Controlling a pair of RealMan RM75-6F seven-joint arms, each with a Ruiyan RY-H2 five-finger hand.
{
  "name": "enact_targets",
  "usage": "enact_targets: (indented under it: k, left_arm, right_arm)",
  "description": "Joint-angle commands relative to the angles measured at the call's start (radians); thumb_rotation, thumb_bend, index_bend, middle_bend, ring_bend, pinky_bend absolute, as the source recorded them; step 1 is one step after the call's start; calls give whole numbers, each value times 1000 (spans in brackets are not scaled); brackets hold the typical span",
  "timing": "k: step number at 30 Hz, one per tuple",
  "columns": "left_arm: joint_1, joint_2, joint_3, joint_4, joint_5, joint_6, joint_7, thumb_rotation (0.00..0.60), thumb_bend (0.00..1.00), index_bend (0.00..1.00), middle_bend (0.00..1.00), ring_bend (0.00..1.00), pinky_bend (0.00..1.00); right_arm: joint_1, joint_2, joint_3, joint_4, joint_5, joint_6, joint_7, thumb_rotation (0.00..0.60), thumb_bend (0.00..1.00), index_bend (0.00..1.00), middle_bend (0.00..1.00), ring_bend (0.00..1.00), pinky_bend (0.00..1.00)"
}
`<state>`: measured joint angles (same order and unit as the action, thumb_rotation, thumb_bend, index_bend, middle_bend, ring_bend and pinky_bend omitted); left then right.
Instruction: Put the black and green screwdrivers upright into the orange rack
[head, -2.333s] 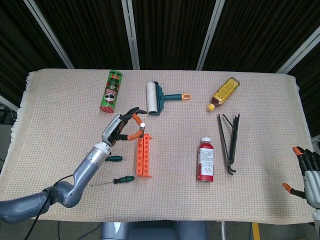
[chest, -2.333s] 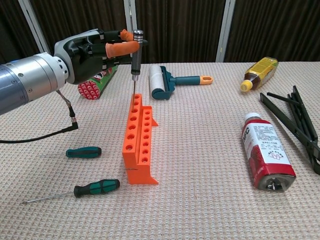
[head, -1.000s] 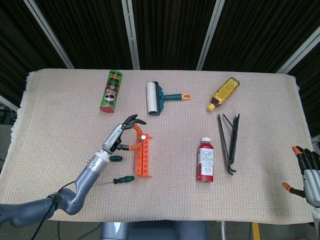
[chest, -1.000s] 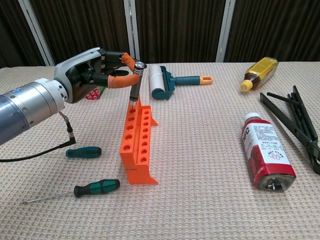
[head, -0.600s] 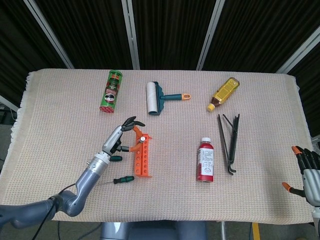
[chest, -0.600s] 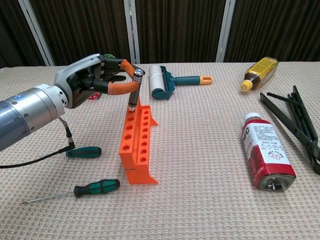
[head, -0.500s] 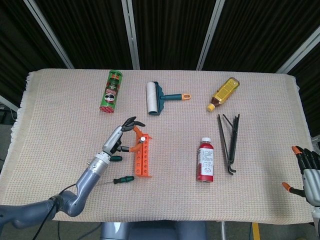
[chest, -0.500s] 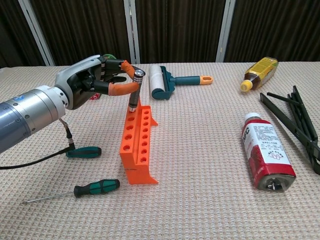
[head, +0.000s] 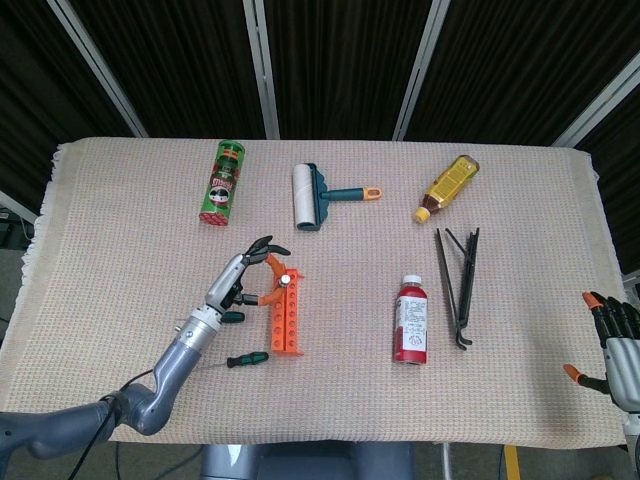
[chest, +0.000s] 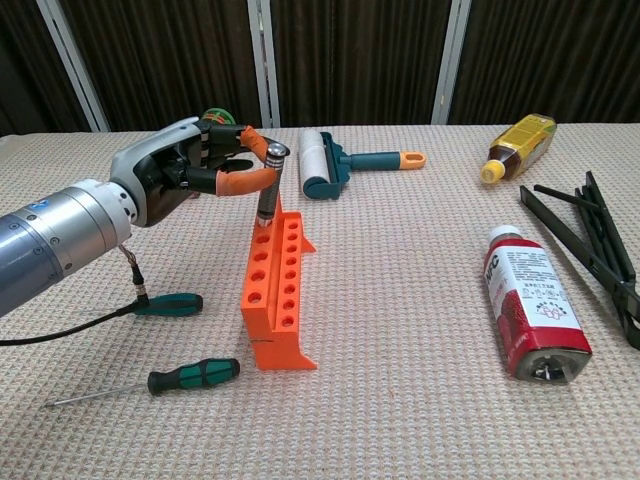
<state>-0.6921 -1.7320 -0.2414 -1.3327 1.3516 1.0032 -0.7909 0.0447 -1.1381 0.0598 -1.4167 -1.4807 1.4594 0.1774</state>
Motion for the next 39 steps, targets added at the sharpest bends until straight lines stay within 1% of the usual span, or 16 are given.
enact_targets:
  k: [1, 16, 19, 24, 26, 39]
  left_arm:
    - [0, -1, 1, 4, -1, -3, -3, 600, 485, 695, 238, 0, 26]
    - [7, -24, 6, 38, 1, 0, -24, 600, 486, 696, 242, 0, 26]
    - [9, -27, 6, 43, 2, 2, -28, 600, 486, 684, 240, 0, 22]
    - [11, -23, 9, 41, 9, 3, -35, 600, 484, 597, 215, 0, 5]
    - [12, -20, 9, 36, 14, 6, -37, 600, 483, 542, 195, 0, 1]
    - [20, -3, 17, 13, 24, 14, -33, 600, 481, 345, 146, 0, 0]
  right_arm:
    - [1, 0, 0, -1, 0, -1, -1, 600, 0, 9, 44, 0, 0]
    - [-3, 2, -1, -7, 2, 3, -8, 600, 0, 8, 44, 0, 0]
    - [-3, 2, -1, -8, 2, 2, -9, 600, 0, 8, 44, 0, 0]
    - [-3, 3, 0, -11, 2, 4, -12, 600, 0, 8, 44, 0, 0]
    - [-3, 3, 0, -12, 2, 4, -12, 600, 0, 8, 44, 0, 0]
    - [-3, 2, 0, -5, 6, 0, -6, 600, 0, 9, 49, 0, 0]
